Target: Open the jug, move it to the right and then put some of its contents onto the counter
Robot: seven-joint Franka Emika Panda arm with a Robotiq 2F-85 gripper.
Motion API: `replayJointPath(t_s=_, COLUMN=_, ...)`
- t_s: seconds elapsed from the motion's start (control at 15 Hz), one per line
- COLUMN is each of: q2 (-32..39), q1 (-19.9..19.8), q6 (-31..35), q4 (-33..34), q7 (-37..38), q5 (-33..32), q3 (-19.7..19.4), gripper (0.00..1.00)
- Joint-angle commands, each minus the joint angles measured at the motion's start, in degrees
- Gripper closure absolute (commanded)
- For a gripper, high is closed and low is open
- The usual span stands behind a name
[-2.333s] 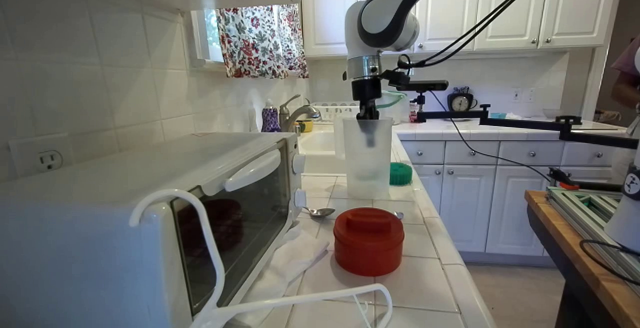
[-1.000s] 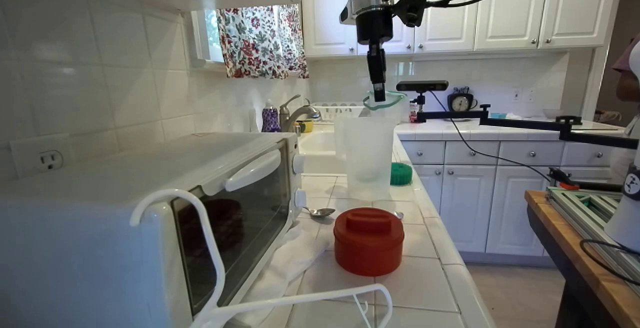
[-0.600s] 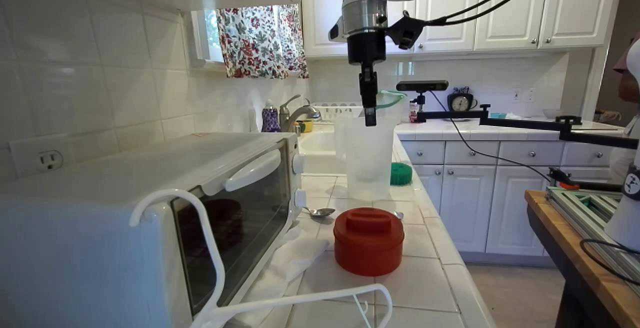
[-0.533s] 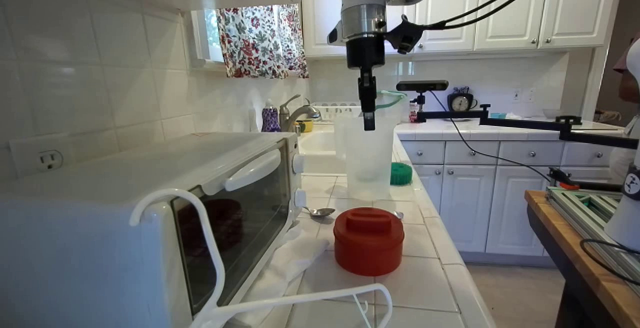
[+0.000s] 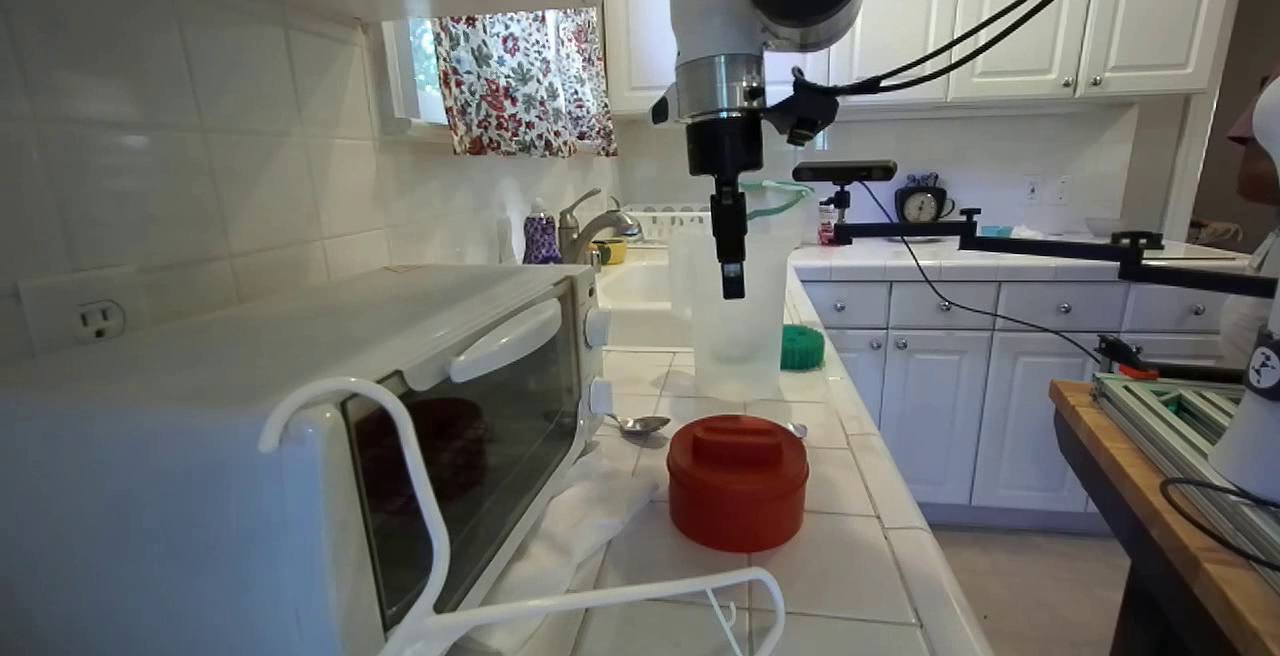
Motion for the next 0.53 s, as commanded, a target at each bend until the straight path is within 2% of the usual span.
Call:
replayJointPath(t_s=0.0, q2=-0.5, q1=-0.3, q6=0.4, q4=-0.6, q7=-1.2, q5=0.0, q3=0.0, gripper=0.31)
replayJointPath(t_s=0.27, q2=-1.2, q1=-0.4, q6=-1.4, q4=-0.7, q7=-0.8, q5=0.4, q3=0.0, gripper=0.01)
replayJointPath(t_s=0.47, q2=-4.8, q1=-0.3, q6=-5.3, q4=-1.2, q7=-1.1, q5=0.8, q3=0.1, gripper=0.00)
